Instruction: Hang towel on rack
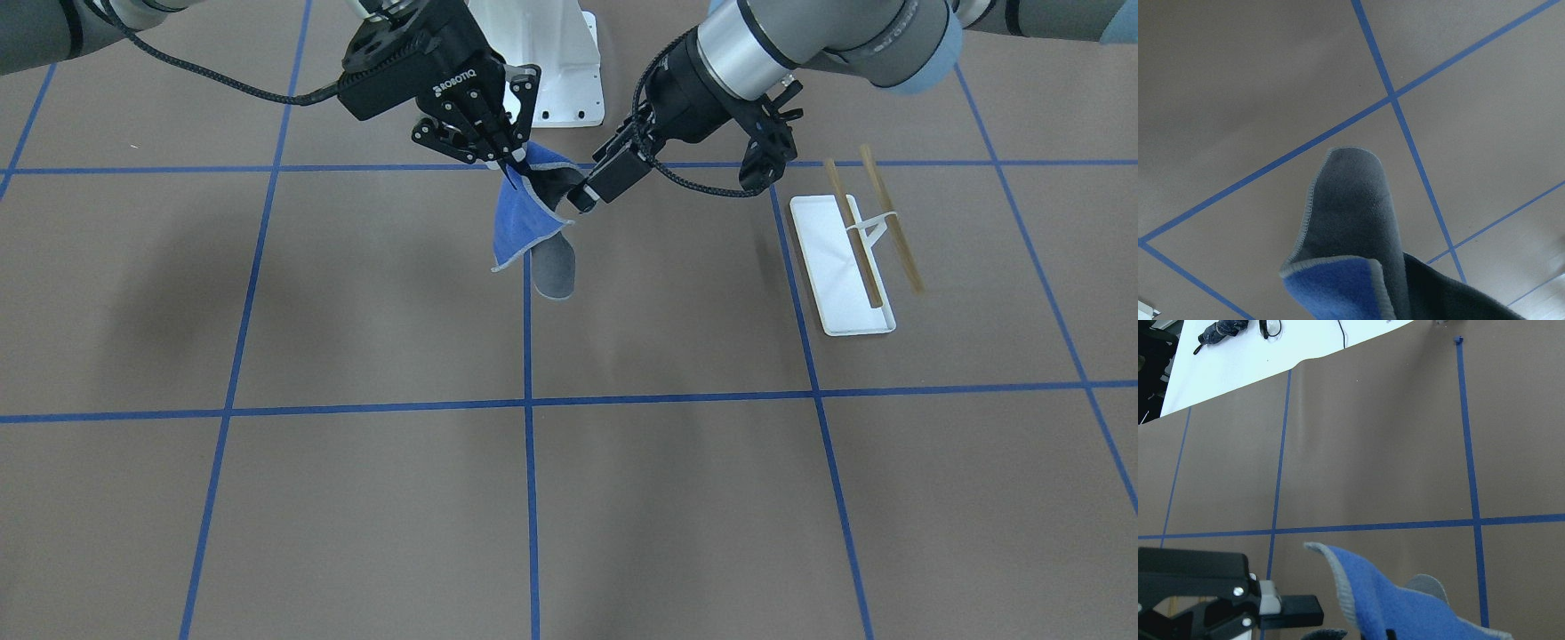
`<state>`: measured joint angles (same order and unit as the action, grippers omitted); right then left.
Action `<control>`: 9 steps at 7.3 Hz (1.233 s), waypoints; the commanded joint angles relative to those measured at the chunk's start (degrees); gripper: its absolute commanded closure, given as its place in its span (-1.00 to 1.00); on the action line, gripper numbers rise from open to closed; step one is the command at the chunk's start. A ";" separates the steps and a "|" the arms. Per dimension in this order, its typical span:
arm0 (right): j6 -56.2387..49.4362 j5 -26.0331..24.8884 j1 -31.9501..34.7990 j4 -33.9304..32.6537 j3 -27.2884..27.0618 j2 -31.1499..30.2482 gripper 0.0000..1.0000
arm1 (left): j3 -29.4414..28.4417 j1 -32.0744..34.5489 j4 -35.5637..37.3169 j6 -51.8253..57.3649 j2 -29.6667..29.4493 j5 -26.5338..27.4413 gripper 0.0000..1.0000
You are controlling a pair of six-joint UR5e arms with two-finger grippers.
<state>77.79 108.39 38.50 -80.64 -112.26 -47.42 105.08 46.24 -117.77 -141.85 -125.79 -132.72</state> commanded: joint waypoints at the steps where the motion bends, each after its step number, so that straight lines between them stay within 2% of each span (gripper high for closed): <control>1: 0.17 -0.28 0.09 1.89 0.03 -0.13 1.00 | 0.12 -0.01 -0.09 -1.59 0.29 0.00 0.29; 2: 0.17 -0.28 0.09 1.98 0.03 -0.13 1.00 | 0.03 -0.01 -0.18 -1.59 0.37 0.00 0.38; 3: 0.17 -0.28 0.09 2.07 0.03 -0.39 1.00 | 0.03 -0.01 -0.18 -1.59 0.46 -0.08 0.81; 4: 0.17 -0.28 0.17 2.07 0.03 -0.48 1.00 | 0.12 -0.01 -0.36 -1.24 0.64 -0.35 1.00; 6: 0.25 -0.28 0.52 2.07 0.03 -0.57 1.00 | 1.69 0.08 -1.06 -0.45 2.74 -0.61 1.00; 7: 0.78 -0.63 0.70 1.98 0.03 -0.75 0.63 | 1.79 0.08 -2.63 -0.45 3.44 -0.61 1.00; 8: 0.95 -3.42 0.70 1.55 -0.32 -1.27 -0.98 | 1.70 0.08 -3.69 -0.45 3.71 -0.61 1.00; 9: 0.87 -5.01 0.61 1.72 -1.28 -2.41 -1.00 | 1.79 0.08 -3.79 -0.36 3.63 -0.61 1.00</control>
<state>78.61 105.47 39.14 -78.90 -112.74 -48.80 106.79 46.32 -120.94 -142.30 -122.33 -133.32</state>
